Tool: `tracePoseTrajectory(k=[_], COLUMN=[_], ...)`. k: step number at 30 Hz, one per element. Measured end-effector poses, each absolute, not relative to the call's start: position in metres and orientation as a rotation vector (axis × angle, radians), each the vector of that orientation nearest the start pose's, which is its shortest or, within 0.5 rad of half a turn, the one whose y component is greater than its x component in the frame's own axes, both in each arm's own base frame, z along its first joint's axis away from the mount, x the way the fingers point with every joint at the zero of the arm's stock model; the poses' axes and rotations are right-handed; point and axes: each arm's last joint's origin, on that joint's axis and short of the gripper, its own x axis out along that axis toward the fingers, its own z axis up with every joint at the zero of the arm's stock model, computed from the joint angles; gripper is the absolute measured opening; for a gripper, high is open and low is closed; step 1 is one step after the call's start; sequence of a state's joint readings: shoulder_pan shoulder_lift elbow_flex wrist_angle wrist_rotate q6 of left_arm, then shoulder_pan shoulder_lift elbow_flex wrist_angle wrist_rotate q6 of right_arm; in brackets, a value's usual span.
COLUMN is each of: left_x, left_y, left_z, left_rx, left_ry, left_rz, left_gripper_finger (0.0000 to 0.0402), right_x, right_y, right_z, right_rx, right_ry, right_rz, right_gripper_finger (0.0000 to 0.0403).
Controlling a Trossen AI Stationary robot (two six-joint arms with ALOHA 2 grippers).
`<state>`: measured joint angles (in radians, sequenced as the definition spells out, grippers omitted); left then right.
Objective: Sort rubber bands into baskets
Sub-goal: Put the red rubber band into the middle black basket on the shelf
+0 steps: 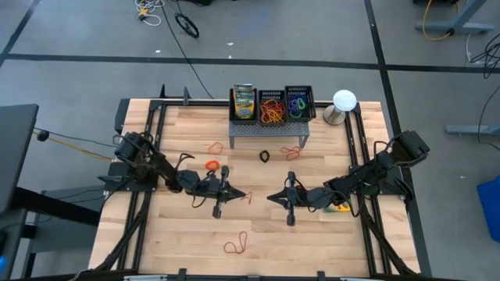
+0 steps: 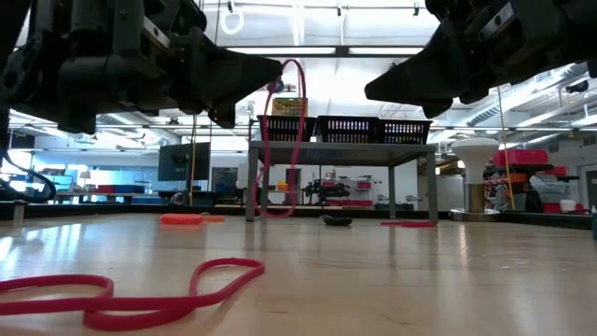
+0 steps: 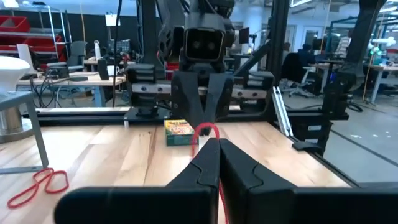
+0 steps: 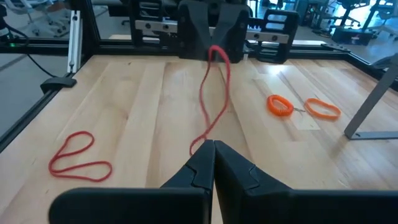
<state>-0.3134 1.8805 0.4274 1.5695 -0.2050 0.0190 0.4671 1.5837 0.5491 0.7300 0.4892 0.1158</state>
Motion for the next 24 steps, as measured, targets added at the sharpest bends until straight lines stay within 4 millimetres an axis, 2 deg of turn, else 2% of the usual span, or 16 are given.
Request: tracePoseTrajectory(k=[6, 12, 17, 24], left_x=[0.272, 0.272, 0.272, 0.272], left_y=[-0.082, -0.081, -0.079, -0.078], left_z=[0.131, 0.131, 0.131, 0.131], left_rx=[-0.012, -0.013, -0.012, -0.011], left_ry=[-0.118, -0.117, -0.115, -0.114], left_rz=[-0.107, -0.094, -0.005, 0.015], left_gripper_finger=[0.0007, 0.0007, 0.0007, 0.0007], right_x=[0.264, 0.264, 0.267, 0.282], right_y=[0.118, 0.118, 0.119, 0.124], right_z=[0.159, 0.159, 0.154, 0.143], right_rx=[-0.024, -0.009, 0.037, -0.007], right_ry=[0.268, 0.268, 0.259, 0.259], right_rz=[-0.037, -0.039, -0.051, -0.155], right_gripper_finger=[0.0033, 0.0091, 0.0133, 0.0178])
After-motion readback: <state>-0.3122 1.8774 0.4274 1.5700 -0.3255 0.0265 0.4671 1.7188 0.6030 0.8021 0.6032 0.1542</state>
